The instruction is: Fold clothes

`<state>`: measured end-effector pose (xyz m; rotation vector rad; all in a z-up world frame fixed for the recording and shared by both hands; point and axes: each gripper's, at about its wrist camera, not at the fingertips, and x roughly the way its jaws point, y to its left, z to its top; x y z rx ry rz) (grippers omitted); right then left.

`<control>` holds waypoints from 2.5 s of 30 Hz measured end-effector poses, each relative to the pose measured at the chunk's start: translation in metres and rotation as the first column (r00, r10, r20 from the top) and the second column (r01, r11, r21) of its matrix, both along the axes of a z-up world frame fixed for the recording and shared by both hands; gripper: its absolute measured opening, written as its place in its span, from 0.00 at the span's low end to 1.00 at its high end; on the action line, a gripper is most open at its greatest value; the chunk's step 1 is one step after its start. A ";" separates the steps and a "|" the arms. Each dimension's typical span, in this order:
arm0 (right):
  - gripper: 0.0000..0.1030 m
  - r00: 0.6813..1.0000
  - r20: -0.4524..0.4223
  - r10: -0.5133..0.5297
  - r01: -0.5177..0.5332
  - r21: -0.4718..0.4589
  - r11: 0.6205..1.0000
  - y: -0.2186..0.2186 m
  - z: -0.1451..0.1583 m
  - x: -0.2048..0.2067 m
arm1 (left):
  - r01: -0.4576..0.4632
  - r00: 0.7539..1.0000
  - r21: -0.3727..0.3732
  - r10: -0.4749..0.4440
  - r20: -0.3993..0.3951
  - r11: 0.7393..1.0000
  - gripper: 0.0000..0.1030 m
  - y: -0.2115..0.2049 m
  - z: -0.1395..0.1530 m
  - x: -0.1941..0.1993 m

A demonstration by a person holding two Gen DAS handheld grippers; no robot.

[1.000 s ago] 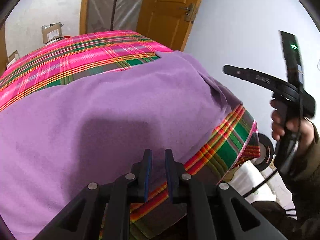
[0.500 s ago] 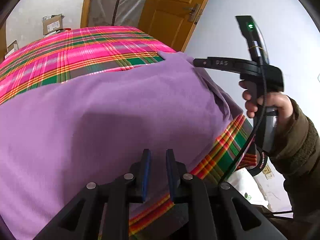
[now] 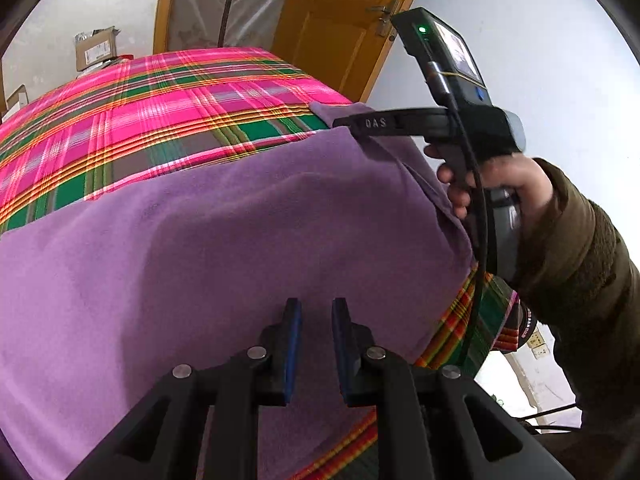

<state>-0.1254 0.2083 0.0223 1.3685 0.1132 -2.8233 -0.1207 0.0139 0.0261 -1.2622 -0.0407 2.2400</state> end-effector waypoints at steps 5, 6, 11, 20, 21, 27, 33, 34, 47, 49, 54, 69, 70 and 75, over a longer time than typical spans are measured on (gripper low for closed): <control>0.26 0.999 0.046 0.012 -0.013 0.026 1.000 -0.002 -0.007 -0.019 | 0.002 1.000 0.000 -0.002 0.004 1.000 0.15 0.000 0.000 -0.003; 0.26 0.998 0.054 0.014 -0.015 0.028 0.999 -0.002 -0.009 -0.022 | 0.002 1.000 -0.001 -0.002 0.005 1.000 0.15 0.001 -0.001 -0.004; 0.26 0.998 0.069 -0.006 0.006 0.006 1.000 0.002 -0.011 -0.034 | -0.001 1.000 0.006 0.000 0.014 1.000 0.15 -0.001 0.001 -0.003; 0.25 0.997 0.076 -0.019 0.018 0.002 1.000 0.002 -0.011 -0.037 | -0.001 1.000 -0.009 0.001 0.005 1.000 0.15 0.002 -0.001 -0.006; 0.25 0.997 0.076 -0.018 0.018 0.004 1.000 0.002 -0.010 -0.038 | -0.001 1.000 -0.010 0.001 0.004 1.000 0.15 0.002 -0.001 -0.006; 0.11 0.997 0.071 -0.035 0.035 0.010 0.999 0.006 -0.010 -0.036 | -0.005 1.000 0.000 0.005 0.003 1.000 0.16 0.001 -0.001 -0.006; 0.05 0.996 0.059 -0.061 0.062 -0.022 0.998 0.016 -0.009 -0.031 | -0.007 1.000 -0.007 0.007 0.000 1.000 0.16 0.001 0.000 -0.005; 0.04 0.996 0.053 -0.065 0.067 -0.034 0.997 0.017 -0.007 -0.028 | -0.007 1.000 -0.010 0.007 -0.002 1.000 0.16 0.002 0.001 -0.005; 0.04 0.982 -0.132 -0.135 0.106 -0.201 0.974 0.064 0.042 0.037 | -0.031 0.999 -0.048 0.031 -0.015 0.998 0.16 0.013 0.003 -0.002; 0.04 0.977 -0.148 -0.153 0.118 -0.220 0.968 0.073 0.046 0.048 | -0.033 0.999 -0.056 0.032 -0.018 0.998 0.17 0.016 0.003 -0.002; 0.04 0.961 -0.187 -0.202 0.145 -0.278 0.950 0.098 0.054 0.064 | -0.034 0.999 -0.072 0.032 -0.022 0.997 0.18 0.023 0.003 -0.001; 0.04 0.913 -0.257 -0.318 0.195 -0.411 0.891 0.159 0.063 0.125 | -0.060 0.998 -0.099 0.058 -0.018 0.993 0.18 0.028 0.003 0.000; 0.04 0.910 -0.254 -0.326 0.199 -0.422 0.884 0.164 0.061 0.128 | -0.062 0.998 -0.100 0.061 -0.019 0.993 0.18 0.028 0.003 0.000; 0.04 0.904 -0.233 -0.358 0.226 -0.452 0.863 0.177 0.049 0.137 | -0.069 0.998 -0.111 0.066 -0.022 0.992 0.18 0.028 0.003 -0.001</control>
